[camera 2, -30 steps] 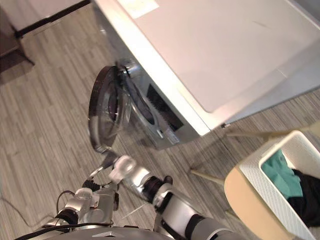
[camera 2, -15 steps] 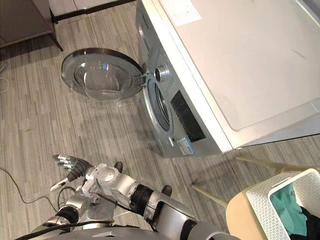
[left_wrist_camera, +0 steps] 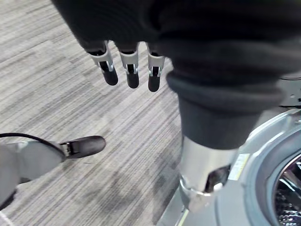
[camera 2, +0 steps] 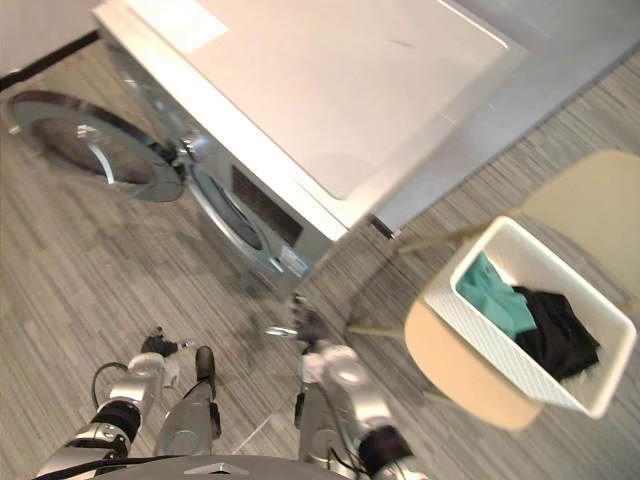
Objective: Pick up the laundry basket with both hands and put the clothes into the washing machine.
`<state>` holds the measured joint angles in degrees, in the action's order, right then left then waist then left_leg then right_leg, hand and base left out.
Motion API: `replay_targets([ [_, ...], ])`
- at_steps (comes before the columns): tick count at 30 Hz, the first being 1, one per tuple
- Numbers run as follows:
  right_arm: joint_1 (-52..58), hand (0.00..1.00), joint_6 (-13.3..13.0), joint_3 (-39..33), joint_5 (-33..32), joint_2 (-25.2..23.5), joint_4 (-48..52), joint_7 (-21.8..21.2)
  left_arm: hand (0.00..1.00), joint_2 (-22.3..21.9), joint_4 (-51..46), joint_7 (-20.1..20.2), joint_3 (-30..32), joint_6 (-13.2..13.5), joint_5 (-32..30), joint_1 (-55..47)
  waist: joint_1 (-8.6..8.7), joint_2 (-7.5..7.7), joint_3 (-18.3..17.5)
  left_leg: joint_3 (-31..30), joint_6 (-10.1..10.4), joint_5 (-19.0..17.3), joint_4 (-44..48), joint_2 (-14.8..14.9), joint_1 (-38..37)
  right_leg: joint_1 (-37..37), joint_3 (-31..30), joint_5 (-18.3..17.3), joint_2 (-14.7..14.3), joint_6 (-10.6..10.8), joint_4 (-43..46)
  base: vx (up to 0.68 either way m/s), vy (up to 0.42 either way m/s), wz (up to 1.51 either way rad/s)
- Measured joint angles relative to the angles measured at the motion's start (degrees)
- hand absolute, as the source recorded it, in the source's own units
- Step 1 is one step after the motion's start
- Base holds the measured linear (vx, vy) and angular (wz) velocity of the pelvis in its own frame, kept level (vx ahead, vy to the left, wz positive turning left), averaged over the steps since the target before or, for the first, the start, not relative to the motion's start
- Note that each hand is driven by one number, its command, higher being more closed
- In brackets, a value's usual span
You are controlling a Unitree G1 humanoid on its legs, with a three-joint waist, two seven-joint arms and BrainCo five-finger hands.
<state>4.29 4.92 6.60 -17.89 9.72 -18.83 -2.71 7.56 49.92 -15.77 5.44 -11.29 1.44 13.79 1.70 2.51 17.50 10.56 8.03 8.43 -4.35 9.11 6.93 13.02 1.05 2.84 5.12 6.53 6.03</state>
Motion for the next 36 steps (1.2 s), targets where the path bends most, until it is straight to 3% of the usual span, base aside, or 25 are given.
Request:
replay_targets([
  [4,4.6,0.00,3.6,-12.0,4.8,1.6,-0.2,0.8,0.00,3.3,-1.0,0.0,6.5,0.0,6.3,3.1,2.47,0.48,-0.1,4.9,0.2,-0.2,0.0,0.6,0.6,3.2,-4.9,2.6,-1.3,0.2,-2.0,-0.03,-0.020,-0.69],
  [7,5.1,0.00,5.1,-13.7,4.8,1.3,-0.4,1.0,0.00,6.4,-1.4,-0.1,9.9,0.1,12.6,5.4,3.43,0.89,0.0,7.3,0.4,-0.4,0.0,0.9,1.2,4.4,-7.3,4.8,-1.9,0.2,-4.4,-0.03,-0.036,-0.49],
  [12,5.1,0.00,5.4,-14.0,2.1,-1.8,-0.5,2.4,0.00,10.2,-1.9,-1.5,13.6,1.4,22.2,8.5,4.78,1.95,0.4,10.0,0.6,-0.3,-0.1,1.0,2.1,5.3,-10.0,8.0,-2.1,0.4,-8.2,-0.02,-0.022,-0.32],
  [21,4.3,0.00,5.4,-13.7,-0.3,-2.5,-0.9,2.7,0.00,15.9,0.8,-2.7,14.8,2.6,31.2,15.2,4.92,5.06,2.0,9.9,0.4,0.1,-0.1,0.6,4.3,7.0,-10.2,9.5,-1.4,0.2,-9.5,0.00,-0.001,-0.01],
  [24,4.3,0.00,5.2,-13.6,-1.0,-2.5,-1.5,2.9,0.00,16.7,1.7,-3.1,14.8,3.0,34.4,17.1,4.95,5.34,2.2,9.8,0.4,0.1,-0.1,0.4,4.3,6.8,-10.1,9.7,-1.4,0.3,-9.6,0.00,0.005,0.01],
  [31,4.3,0.00,4.9,-13.5,-1.0,-2.5,-2.4,3.3,0.00,20.8,3.3,-4.6,14.8,3.2,35.6,21.8,4.99,6.26,3.2,9.5,0.4,0.1,-0.1,0.6,3.8,6.0,-9.9,9.7,-1.4,0.3,-9.8,0.00,0.002,0.01],
  [36,4.5,0.00,4.9,-13.5,-1.0,-2.5,-2.4,3.4,0.00,25.0,5.1,-6.3,14.8,3.7,38.5,25.6,4.97,8.03,4.4,9.2,0.6,0.0,-0.1,0.5,3.9,5.9,-9.8,9.5,-1.3,0.4,-9.9,-0.02,0.004,0.03],
])
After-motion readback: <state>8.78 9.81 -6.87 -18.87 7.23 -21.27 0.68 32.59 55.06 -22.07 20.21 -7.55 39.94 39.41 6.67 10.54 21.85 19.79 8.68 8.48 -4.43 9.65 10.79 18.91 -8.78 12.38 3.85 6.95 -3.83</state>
